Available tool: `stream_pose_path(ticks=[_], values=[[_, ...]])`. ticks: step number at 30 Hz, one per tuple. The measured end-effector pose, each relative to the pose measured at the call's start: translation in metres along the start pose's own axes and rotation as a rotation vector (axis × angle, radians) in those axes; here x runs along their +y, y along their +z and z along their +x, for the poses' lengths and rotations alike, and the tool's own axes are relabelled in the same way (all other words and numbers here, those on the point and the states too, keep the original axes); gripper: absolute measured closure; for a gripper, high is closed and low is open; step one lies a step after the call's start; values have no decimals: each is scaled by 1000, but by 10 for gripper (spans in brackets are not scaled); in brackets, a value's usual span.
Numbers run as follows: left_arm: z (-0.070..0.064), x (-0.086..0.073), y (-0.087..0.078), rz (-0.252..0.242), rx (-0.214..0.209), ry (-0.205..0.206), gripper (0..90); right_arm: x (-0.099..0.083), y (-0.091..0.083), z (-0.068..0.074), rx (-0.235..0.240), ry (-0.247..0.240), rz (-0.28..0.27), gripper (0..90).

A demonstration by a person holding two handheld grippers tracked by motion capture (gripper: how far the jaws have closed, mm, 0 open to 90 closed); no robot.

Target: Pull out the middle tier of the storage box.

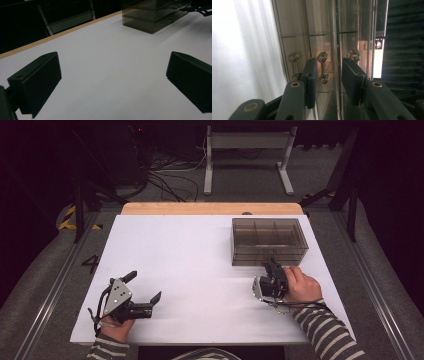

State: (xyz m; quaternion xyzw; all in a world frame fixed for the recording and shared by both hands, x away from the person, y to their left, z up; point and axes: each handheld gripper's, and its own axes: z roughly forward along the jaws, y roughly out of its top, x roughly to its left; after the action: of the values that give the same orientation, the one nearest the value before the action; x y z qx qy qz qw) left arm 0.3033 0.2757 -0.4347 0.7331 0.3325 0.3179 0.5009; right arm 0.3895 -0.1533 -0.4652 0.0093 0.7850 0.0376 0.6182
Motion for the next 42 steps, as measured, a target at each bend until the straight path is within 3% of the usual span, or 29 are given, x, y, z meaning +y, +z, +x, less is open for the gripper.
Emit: stream_pose_path(ticks=[14, 19, 23, 24, 25, 27, 33, 36, 42], values=[[1, 0, 0, -1, 1, 2, 5, 7, 7, 5, -10, -21, 9, 694], [1, 0, 0, -1, 0, 0, 5, 9, 10, 5, -11, -50, 17, 713], [1, 0, 0, 0, 0, 0, 5, 11, 12, 5, -17, -54, 28, 732], [0, 0, 0, 0, -1, -3, 5, 11, 12, 7, -11, -33, 37, 735], [0, 0, 0, 0, -1, -3, 5, 11, 13, 6, -18, -51, 36, 741], [0, 0, 0, -1, -1, -3, 5, 12, 14, 7, -21, -39, 36, 748], [1, 0, 0, -1, -1, -4, 5, 14, 15, 7, -12, -63, 49, 775], [1, 0, 0, -2, 0, -2, 5, 13, 16, 9, -13, -42, 57, 781], [1, 0, 0, -2, 0, -2, 5, 14, 16, 8, -15, -53, 52, 792]])
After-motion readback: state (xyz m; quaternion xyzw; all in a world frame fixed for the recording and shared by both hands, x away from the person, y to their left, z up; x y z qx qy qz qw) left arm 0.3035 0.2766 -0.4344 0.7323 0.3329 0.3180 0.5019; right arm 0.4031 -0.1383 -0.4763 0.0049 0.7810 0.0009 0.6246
